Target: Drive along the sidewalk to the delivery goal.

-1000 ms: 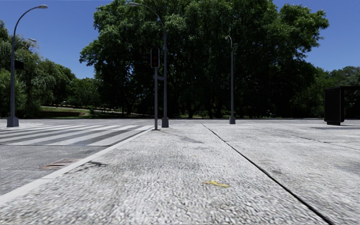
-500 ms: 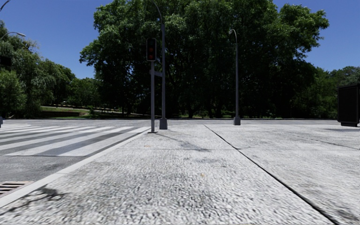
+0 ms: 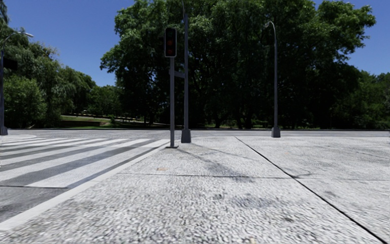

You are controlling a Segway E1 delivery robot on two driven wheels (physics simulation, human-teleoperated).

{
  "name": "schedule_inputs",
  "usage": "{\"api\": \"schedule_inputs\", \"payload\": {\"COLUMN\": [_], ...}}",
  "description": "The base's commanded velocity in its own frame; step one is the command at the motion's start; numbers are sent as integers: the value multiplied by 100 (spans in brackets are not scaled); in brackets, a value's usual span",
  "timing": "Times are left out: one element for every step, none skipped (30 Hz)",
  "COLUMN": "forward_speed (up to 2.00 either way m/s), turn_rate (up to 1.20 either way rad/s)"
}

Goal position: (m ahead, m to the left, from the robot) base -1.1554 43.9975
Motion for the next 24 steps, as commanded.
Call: {"api": "schedule_inputs", "payload": {"forward_speed": [200,200,200,200,200,200,200,200,200,200,200,200,200,200,200,200,200,200,200,200,200,200,200,200], "turn_rate": [46,46,46,46,46,46,46,46,46,46,46,46,46,47,50,52,52,55,56,56,56,56,56,56]}}
